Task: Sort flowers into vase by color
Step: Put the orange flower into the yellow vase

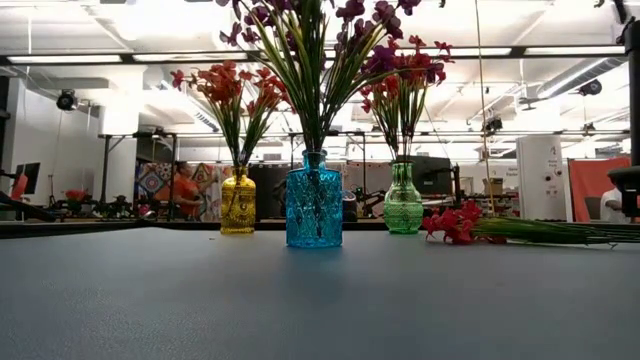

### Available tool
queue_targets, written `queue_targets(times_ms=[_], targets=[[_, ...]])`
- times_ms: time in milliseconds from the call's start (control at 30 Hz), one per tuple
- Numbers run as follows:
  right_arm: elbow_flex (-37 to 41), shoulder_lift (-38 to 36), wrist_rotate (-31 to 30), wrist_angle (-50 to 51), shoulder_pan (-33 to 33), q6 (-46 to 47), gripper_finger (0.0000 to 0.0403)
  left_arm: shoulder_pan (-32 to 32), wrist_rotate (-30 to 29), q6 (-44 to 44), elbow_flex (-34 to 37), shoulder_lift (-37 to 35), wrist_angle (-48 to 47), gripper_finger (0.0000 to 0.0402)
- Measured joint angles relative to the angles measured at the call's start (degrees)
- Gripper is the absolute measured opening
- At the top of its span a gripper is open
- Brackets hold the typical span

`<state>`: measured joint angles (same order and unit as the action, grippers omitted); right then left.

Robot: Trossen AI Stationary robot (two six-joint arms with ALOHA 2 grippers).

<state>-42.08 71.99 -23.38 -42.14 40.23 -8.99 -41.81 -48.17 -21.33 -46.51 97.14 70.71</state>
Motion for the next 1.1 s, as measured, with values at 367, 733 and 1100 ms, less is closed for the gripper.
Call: queue_targets(times_ms=[367,733,1100], targets=[[-13.0,12.2,3.0,-2.4,0.0,-8.7,0.0028,4.4,13.5,3.3,-12.8,3.0,-17.0,0.0315],[-26.7,22.2,4.4,-1.5,-0.4,-18.0,0.0028,4.2,15.3,3.4,-19.8,8.2,-21.5,0.0315],[-28.5,24.1,4.3,-1.5,-3.1,-18.7,0.0028,2.5,14.3,2.1,-22.8,8.8,-23.9,0.0282]])
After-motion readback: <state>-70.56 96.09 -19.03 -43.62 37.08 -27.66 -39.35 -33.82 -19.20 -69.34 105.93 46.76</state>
